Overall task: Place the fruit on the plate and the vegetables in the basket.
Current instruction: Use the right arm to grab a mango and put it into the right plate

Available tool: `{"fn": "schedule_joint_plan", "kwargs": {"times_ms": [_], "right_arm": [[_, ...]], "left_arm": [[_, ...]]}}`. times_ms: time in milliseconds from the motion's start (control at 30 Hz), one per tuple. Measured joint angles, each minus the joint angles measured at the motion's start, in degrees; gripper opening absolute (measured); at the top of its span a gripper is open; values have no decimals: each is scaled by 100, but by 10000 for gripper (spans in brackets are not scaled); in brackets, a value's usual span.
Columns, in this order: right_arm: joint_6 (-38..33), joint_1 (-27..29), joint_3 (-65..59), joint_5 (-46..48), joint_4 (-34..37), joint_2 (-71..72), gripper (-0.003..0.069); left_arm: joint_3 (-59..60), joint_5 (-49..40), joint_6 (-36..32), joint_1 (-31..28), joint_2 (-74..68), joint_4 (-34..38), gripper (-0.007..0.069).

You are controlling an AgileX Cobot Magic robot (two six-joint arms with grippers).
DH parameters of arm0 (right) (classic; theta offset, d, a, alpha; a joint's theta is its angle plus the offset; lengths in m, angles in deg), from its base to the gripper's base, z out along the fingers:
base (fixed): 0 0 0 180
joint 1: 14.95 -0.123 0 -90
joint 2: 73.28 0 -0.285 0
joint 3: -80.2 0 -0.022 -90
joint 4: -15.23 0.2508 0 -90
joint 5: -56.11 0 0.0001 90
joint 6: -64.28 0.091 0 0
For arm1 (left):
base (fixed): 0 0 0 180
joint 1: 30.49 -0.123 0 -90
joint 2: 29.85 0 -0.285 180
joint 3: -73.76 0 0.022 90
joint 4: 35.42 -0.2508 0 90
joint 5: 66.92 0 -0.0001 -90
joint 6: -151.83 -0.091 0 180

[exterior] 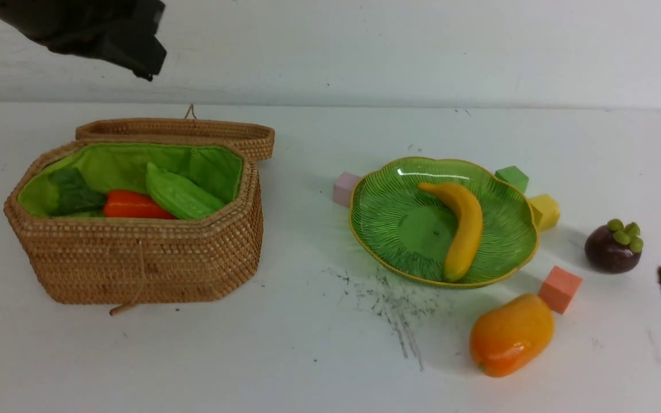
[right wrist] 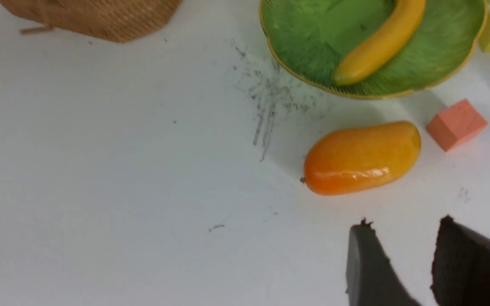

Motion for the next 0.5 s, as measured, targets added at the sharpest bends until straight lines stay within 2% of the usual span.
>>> {"fn": "schedule_joint_plan", "kwargs": {"times_ms": [133, 233, 267, 400, 500], "right_arm": [[527, 0, -5, -5, -282, -844, 240], [887, 7, -6, -15, -415, -1459, 251], [911, 7, -6, -13, -421, -1495, 252], [1431, 301, -6, -358, -297, -2278, 309], [1786, 594, -6, -623, -144, -2810, 400]], "left_arm": [[967, 204, 239, 467, 851, -42, -13], [2212, 608, 572, 1078, 1558, -61, -13], [2301, 642, 610, 1168, 1605, -61, -13], [4035, 1391, 914, 2057, 2567, -64, -13], [4726, 1765, 991, 2497, 3060, -80, -13]]}}
